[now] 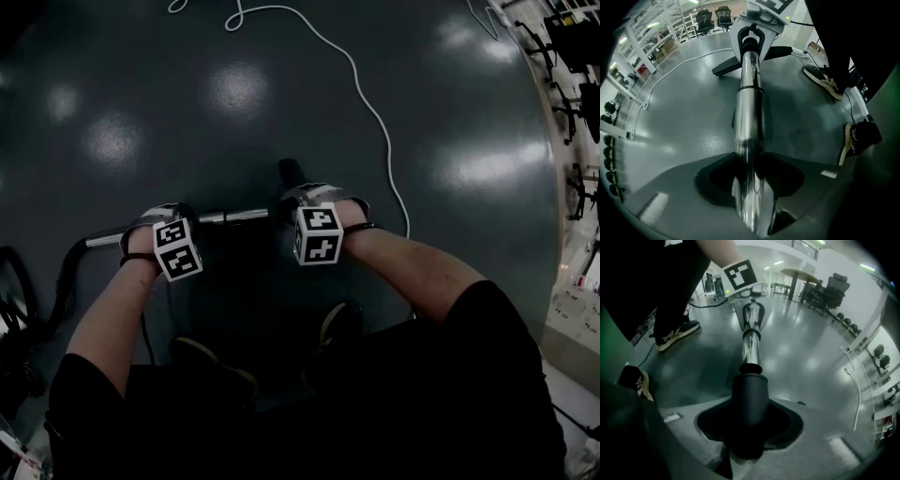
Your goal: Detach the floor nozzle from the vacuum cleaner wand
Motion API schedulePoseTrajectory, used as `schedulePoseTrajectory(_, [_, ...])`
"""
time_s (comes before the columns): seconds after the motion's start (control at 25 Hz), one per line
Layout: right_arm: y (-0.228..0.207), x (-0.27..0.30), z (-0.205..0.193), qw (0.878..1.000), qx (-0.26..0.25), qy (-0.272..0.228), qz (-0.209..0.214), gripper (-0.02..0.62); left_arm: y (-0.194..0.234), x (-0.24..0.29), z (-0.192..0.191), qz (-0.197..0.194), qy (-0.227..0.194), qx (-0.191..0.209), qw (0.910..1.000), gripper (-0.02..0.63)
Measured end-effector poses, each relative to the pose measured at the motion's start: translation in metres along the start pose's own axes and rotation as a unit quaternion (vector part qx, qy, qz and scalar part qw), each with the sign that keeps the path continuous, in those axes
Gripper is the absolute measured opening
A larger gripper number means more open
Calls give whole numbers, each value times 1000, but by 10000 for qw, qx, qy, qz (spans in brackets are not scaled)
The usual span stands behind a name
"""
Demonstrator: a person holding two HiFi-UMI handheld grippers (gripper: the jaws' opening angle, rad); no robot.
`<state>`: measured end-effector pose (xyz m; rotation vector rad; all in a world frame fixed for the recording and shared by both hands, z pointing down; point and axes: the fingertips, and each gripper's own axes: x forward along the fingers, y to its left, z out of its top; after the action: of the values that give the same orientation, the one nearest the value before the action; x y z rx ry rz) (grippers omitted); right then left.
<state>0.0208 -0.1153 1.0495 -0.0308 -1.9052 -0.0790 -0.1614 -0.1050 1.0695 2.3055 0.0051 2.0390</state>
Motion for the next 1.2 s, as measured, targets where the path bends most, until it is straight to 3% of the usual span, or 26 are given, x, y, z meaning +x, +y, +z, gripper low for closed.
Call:
schedulePoseTrajectory(0.28, [4, 20, -12, 9978, -425, 373, -347, 141, -5, 24, -5, 142, 420, 48, 9990, 170])
schedulePoseTrajectory(0.6, [15, 40, -30, 9930, -774, 778, -441, 140, -18, 43, -9, 165, 744, 244, 9968, 170])
schedulePoseTrajectory(0.84, [21, 47, -28, 9923, -860, 843, -282, 147, -23, 48, -10, 89, 747, 256, 9968, 174])
schedulePoseTrajectory(1.2, [36, 48, -29, 9945, -610, 829, 210, 273, -27, 33, -17, -111, 506, -282, 9983, 228])
